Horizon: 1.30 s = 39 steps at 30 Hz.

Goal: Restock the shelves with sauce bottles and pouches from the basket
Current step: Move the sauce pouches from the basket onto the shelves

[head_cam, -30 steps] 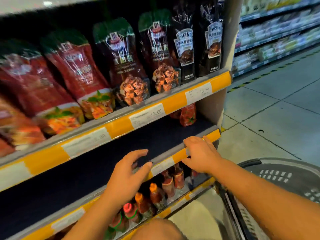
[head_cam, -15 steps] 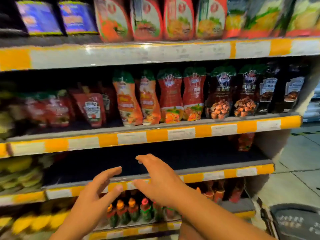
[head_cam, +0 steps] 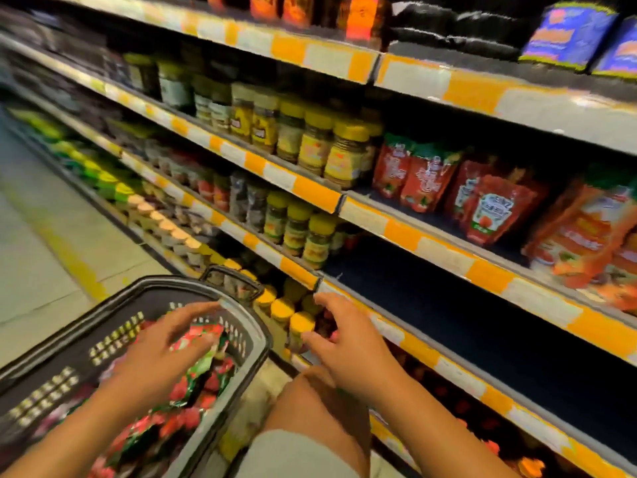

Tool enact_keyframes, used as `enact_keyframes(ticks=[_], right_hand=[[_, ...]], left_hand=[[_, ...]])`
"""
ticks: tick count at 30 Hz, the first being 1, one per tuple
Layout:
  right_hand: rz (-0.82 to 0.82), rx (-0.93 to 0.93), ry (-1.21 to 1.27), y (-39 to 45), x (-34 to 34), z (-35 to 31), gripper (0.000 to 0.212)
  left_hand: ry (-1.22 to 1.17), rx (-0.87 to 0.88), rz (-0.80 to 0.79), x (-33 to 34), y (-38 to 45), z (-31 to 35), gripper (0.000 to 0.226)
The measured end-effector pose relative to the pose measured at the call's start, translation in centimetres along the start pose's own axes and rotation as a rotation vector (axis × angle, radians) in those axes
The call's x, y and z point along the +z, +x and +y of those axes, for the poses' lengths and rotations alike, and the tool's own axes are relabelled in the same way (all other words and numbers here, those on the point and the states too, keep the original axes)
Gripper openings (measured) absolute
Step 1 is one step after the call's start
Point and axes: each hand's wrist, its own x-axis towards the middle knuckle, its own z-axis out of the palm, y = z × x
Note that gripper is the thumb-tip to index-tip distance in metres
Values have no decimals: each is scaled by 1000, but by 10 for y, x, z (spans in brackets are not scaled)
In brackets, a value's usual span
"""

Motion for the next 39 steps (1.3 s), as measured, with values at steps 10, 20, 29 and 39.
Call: enact_keyframes(ticks=[10,20,29,39], right_hand=[[-318,-133,-58,61,119,-91,70],[-489,56,-79,115,214,-102,43],[-460,160,-194,131,262,-43,34],[-427,176,-168,147,294,-19,26]], left_hand=[[130,-289,255,-91,-66,-125,37],[130,-507,273,-84,-73,-183,43],[172,-522,232,-61,-41,-200,44],[207,-473,165,-19,4,-206,48]])
